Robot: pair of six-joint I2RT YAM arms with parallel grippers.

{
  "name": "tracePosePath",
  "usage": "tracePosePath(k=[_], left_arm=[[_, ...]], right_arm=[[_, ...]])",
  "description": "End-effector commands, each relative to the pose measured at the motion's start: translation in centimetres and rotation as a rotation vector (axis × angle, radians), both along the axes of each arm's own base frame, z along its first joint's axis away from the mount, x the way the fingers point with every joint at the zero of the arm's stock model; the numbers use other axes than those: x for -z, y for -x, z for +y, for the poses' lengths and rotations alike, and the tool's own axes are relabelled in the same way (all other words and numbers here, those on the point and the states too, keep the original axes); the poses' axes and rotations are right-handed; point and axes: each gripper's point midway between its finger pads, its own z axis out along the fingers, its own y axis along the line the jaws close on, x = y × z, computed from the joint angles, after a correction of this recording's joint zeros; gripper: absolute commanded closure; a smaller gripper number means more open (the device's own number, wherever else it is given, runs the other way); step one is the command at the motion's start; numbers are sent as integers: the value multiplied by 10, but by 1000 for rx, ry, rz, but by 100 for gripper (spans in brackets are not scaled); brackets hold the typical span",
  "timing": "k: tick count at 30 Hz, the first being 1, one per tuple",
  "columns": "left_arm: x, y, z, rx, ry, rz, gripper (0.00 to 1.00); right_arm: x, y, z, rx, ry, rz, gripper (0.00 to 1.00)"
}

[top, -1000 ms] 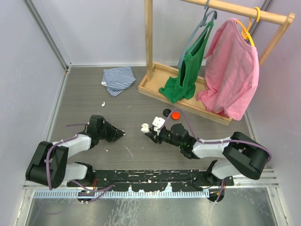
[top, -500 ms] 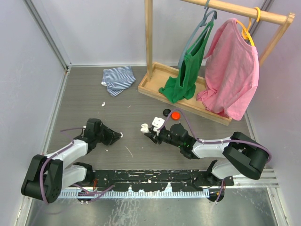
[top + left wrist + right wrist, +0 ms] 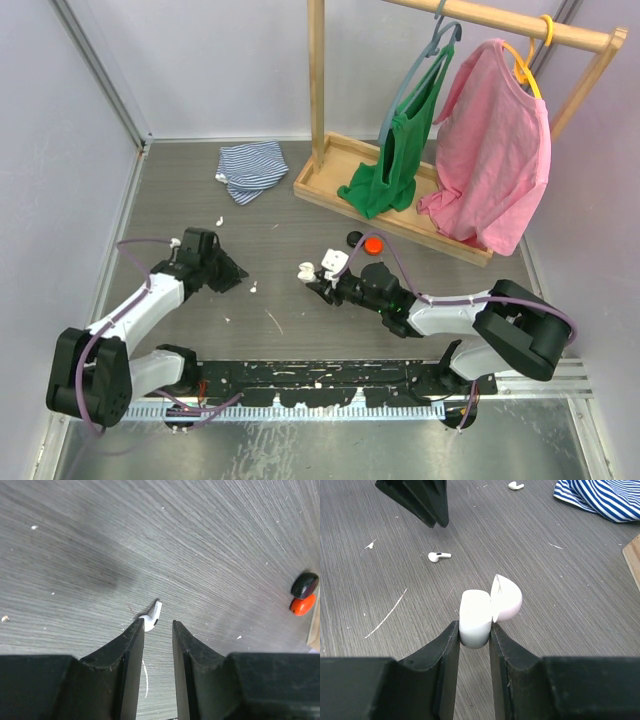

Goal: Insert the wireless bluetooth earbuds into the charging case
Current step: Adjust the earbud at the center of the board.

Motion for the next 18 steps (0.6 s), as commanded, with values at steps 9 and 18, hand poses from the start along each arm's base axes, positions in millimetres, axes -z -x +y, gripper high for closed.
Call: tracePosePath(k=[9,18], left_arm=[[-10,-8,-26,287,-145,46,58],[4,-34,-31,365,-215,101,56]], right_arm=[[-20,-5,13,-9,-36,-53,99],[-19,-6,12,-4,-27,-57,99]])
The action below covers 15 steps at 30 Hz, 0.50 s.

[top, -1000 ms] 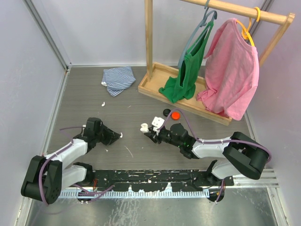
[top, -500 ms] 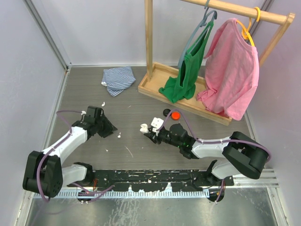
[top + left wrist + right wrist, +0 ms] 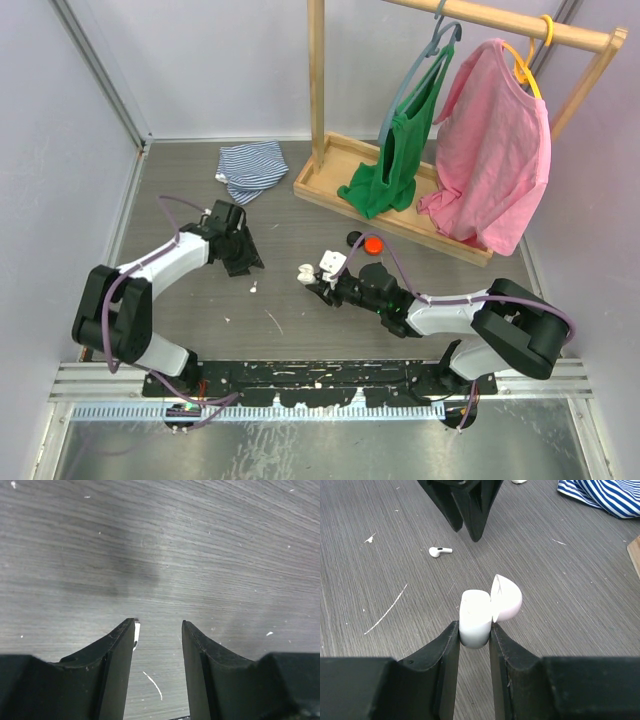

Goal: Insert the wireless bluetooth earbuds into the charging case
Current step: Adjust the earbud at the center of the board.

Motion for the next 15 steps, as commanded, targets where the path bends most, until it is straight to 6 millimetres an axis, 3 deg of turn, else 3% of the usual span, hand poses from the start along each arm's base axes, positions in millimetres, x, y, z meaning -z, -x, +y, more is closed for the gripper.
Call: tracePosePath(k=[1,15], left_arm=[[4,-6,1,65,-49,17,56],[26,10,-24,184,-36,110,60]], right_arm=[[-25,-8,11,3,-52,-60,99],[-25,-8,11,4,-48,-62,99]])
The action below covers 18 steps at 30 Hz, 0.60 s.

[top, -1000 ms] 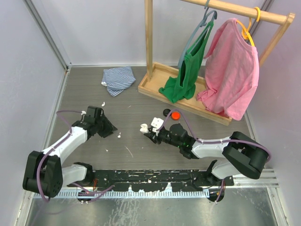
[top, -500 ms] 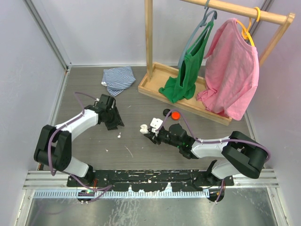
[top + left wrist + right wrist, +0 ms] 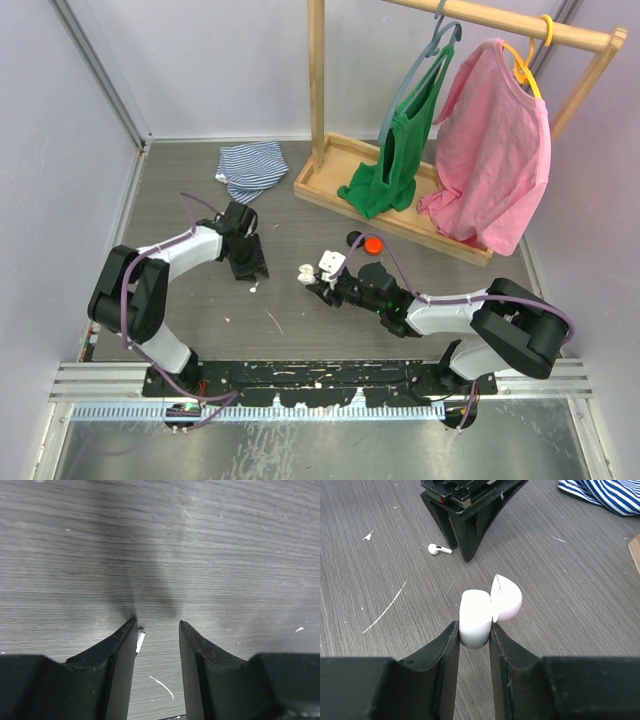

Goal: Insert the wireless bluetooth earbuds into the charging case
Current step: Adjust the earbud at the center of the board.

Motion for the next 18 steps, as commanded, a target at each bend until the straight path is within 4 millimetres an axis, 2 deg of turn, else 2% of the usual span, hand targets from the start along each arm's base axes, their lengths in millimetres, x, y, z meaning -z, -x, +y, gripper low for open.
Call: tracePosePath(k=[1,10,18], left_arm=[[-5,3,-16,77,19,3,61],[-5,21,-28,156,5,42,66],[-4,41,-21,169,-30,78,67]], right_arm=[[-27,-8,11,2,-58,-65,99],[-28,-7,11,0,-57,-68,99],[-28,-8,11,2,-57,-68,99]])
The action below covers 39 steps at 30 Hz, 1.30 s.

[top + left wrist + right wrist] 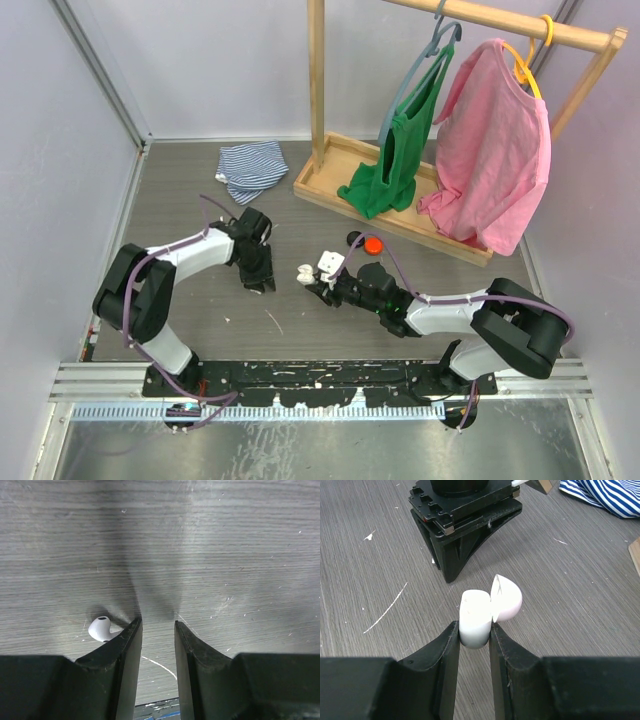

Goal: Insert the wireless bluetooth earbuds into the charging case
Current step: Adjust the earbud at the center of the board, then pick up the earbud from the center of the board.

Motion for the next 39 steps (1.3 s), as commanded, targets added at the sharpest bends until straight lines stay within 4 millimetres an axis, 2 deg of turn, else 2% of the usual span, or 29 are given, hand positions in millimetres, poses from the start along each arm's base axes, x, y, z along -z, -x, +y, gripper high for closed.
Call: tracePosePath(k=[1,5,10,13,17,23,27,34,39], left_arm=[[-8,10,4,24,-15,6,67],[-18,11,2,28,4,-21,67],[-45,5,-3,13,45,-77,65],[-59,0,10,-48,1,-142,63],[-62,-3,35,-175,-71,-201,54],[-48,-6,52,-313,-119,-240,36],[-40,-9,56,-343,-143,-255,35],[-21,-9,42,-284,-166,-216,35],[-11,-7,44,-265,-218,-199,36]], right_arm=[[-26,-8,10,5,-58,-62,99],[-26,-7,10,2,-58,-62,99],[-26,-8,10,5,-54,-63,99],[-26,-8,10,6,-55,-64,99],[-26,-8,10,4,-55,-64,99],[-27,-8,10,5,-55,-68,99],[-26,-8,10,5,-52,-66,99],[-25,-8,11,4,-51,-64,99],[-24,-8,10,4,-49,-64,99]])
